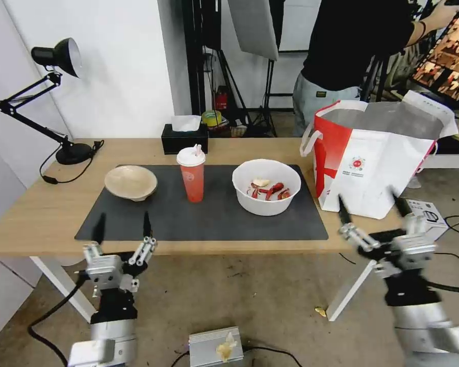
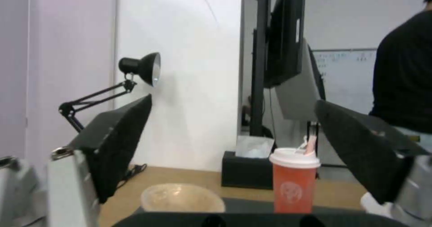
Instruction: Pick up the trash from the table and place it into the takeout bag.
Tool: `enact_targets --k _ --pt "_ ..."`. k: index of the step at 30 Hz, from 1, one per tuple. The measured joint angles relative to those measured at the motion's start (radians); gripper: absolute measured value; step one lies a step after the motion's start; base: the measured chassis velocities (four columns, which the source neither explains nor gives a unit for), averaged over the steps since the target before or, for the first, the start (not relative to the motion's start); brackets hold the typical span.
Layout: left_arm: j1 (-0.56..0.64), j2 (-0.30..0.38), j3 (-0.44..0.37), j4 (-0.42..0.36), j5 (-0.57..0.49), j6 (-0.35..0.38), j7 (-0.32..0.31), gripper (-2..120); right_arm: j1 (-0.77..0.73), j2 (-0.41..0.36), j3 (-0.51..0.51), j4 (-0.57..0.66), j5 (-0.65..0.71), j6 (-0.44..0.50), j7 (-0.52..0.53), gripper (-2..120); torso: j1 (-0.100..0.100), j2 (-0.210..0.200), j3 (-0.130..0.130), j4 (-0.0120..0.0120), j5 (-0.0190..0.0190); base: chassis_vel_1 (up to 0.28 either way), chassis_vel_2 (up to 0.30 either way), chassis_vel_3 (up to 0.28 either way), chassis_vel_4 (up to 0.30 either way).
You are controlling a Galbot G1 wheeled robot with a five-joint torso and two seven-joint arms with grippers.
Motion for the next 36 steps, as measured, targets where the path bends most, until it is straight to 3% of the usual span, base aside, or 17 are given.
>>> enact_targets --k 12,21,27,36 --pt "0.003 0.017 -0.001 0.004 -0.034 -0.001 0.013 100 0.015 -0.003 -0.018 -0.029 0.006 0.005 -0.030 100 0.000 0.000 0.000 -0.0002 0.0000 0.000 0.000 0.000 0.000" --pt "0.033 0.040 0.001 0.010 -0.100 0.070 0.030 100 0.040 -0.051 -0.054 -0.054 0.018 0.006 -0.055 100 0.000 0.000 0.000 -0.0002 -0.0001 0.000 0.000 0.000 0.000" --pt "0.056 0.049 -0.005 0.003 -0.112 0.110 0.033 100 0.098 -0.153 -0.069 -0.081 0.079 0.005 -0.085 100 0.000 0.000 0.000 -0.0001 0.0000 0.000 0.000 0.000 0.000" --pt "0.082 0.037 -0.016 -0.007 -0.115 0.115 0.034 100 0.212 -0.338 -0.068 -0.131 0.219 -0.023 -0.117 100 0.000 0.000 0.000 0.0000 0.0000 0.000 0.000 0.000 0.000"
